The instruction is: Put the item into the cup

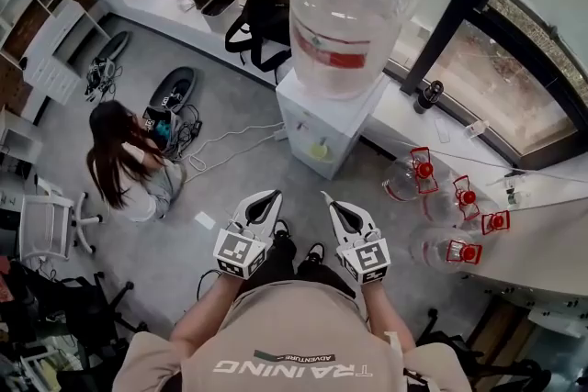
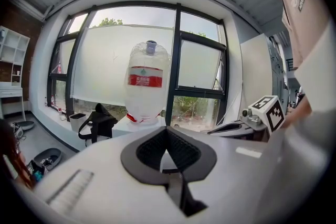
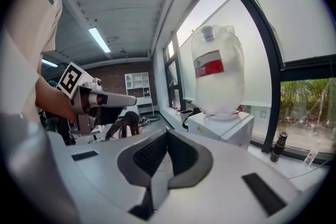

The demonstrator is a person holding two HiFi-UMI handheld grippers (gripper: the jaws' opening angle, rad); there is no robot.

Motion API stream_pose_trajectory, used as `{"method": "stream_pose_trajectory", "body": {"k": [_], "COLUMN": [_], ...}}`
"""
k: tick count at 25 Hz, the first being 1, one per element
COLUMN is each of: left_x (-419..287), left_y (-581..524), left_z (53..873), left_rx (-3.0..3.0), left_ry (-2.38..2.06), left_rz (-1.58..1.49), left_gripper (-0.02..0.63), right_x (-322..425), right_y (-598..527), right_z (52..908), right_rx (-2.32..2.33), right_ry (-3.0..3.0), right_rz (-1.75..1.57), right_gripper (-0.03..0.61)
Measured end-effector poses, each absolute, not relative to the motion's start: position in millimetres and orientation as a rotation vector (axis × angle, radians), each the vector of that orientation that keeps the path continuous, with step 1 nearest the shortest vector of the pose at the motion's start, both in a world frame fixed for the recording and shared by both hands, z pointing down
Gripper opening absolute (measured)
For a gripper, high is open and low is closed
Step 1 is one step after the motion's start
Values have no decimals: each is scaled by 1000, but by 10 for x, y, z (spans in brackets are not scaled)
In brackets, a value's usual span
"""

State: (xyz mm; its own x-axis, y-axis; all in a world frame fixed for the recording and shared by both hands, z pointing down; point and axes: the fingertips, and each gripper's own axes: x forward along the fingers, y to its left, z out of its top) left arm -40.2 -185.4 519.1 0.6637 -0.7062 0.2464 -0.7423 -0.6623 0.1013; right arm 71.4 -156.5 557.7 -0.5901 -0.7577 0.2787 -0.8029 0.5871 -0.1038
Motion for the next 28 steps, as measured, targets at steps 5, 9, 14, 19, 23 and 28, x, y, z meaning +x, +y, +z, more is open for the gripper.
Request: {"method": "stream_pose_trajectory", "body": {"k": [5, 9, 14, 19, 23, 28], "left_x": [-457, -585, -758, -805, -717, -617], "left_y": [-2061, -2354, -2628, -2867, -2986, -3028], "left_z": [5272, 5249, 5350, 5507, 5506, 5743], "left_rx": [2715, 2756, 2768, 2725, 2740, 2701], "left_ry": [-1101, -1082, -1041, -964, -929, -920], "left_rz": [269, 275, 276, 270, 271, 334], "left_gripper": [8, 8, 8, 8, 8, 8], "right_x": [637, 539, 429, 295, 298, 341], "right_y": [-1742, -1973, -2249, -2500, -2630, -2744], "right_z": [5552, 5562, 5616, 5560, 5715, 6043], "right_rx": [1374, 1409, 1434, 1486, 1490, 1476], "right_ry": [-2556, -2524, -2471, -2463, -2440, -2435], "right_rz": [320, 328, 326, 308, 332, 325], "right_gripper": [12, 12, 12, 12, 12, 12]}}
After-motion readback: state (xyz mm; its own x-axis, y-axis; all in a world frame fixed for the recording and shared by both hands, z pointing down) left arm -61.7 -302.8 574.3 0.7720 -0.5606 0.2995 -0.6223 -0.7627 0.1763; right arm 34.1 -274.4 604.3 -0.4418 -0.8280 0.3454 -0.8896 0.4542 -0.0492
